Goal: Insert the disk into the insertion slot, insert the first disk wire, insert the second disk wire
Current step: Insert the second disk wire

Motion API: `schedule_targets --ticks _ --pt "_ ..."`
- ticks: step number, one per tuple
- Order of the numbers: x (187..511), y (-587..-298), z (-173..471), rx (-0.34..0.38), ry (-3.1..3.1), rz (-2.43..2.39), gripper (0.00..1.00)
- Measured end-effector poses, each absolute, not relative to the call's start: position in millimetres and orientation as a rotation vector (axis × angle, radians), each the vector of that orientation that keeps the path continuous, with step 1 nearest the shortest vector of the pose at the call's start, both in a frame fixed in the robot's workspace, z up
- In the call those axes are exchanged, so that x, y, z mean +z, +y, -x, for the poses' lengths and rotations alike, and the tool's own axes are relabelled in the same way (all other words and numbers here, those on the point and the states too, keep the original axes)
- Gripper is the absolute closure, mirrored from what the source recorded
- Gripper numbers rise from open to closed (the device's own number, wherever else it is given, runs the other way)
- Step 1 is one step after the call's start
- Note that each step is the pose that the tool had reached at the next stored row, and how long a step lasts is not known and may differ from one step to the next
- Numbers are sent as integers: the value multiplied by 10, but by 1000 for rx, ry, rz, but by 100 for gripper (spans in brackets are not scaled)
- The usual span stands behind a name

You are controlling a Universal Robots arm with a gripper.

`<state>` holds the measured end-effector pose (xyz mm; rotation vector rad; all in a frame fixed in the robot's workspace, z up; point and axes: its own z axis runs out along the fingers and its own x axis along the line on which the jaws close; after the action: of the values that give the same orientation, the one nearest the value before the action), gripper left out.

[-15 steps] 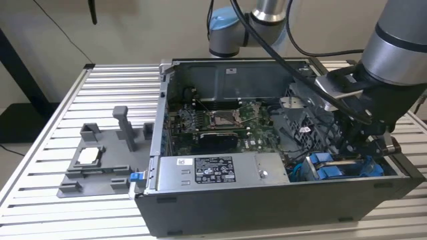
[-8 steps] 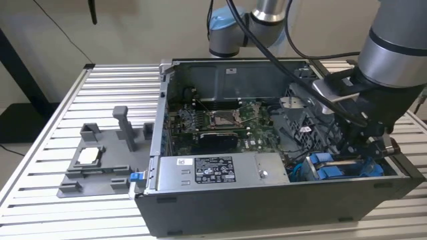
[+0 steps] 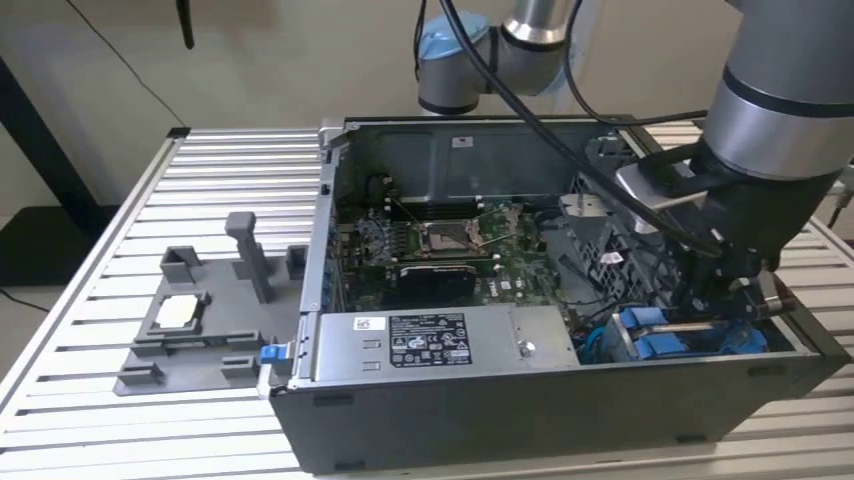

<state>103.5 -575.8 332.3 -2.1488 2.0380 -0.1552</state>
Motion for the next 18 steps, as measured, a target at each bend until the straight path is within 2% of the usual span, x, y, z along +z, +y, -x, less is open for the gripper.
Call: schedule_targets --ticks 4,5,18 --pt "3320 -5759 -1026 -155 2038 2148 82" --pt "3320 -5758 -1026 -155 2038 2148 76" --pt "3605 -5758 -1026 -155 2039 2148 76"
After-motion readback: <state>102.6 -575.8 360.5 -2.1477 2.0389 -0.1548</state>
